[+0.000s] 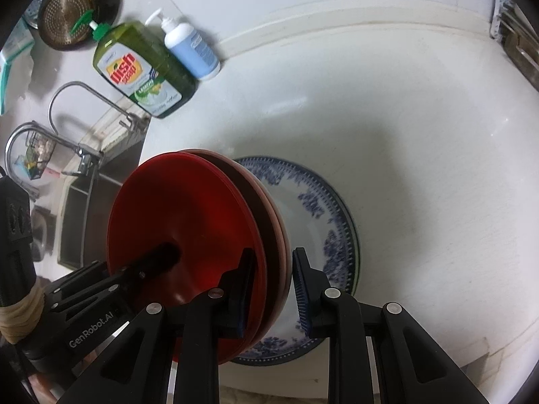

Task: Organize plates and bowls
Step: 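Lift the nested bowl stack and carry it over the blue-and-white plates, then lower the bowl stack onto the plates and open both grippers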

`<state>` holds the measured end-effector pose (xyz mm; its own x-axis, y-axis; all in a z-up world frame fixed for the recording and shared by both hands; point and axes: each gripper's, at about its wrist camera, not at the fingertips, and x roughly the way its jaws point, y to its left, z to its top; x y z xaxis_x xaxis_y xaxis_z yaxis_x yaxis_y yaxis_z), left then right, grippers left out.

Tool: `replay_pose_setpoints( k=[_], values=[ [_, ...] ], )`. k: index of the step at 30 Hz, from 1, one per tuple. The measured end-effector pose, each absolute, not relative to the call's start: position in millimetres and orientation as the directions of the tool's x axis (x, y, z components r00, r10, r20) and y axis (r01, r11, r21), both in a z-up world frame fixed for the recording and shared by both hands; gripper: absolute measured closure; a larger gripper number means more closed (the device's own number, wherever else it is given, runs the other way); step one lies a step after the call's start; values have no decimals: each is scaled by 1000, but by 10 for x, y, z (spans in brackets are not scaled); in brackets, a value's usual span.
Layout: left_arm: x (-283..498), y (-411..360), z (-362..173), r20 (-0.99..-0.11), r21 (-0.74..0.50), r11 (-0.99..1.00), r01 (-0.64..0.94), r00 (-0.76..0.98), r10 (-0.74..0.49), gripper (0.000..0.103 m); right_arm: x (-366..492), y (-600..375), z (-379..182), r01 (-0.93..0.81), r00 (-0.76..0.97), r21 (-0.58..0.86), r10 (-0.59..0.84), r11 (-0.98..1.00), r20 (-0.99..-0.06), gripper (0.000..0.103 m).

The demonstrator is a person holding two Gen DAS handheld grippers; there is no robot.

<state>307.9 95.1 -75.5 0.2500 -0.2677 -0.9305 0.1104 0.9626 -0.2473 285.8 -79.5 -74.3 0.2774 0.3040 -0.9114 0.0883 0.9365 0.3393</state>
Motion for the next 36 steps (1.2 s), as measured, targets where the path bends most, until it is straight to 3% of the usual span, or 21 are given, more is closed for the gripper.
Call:
replay_pose_setpoints(
  k=[36],
  values=[
    [3149, 1028, -1025, -941, -261, 961, 95, 198, -275, 79, 2970, -708, -1027, 101, 212, 325, 299, 940, -930, 79]
  ],
)
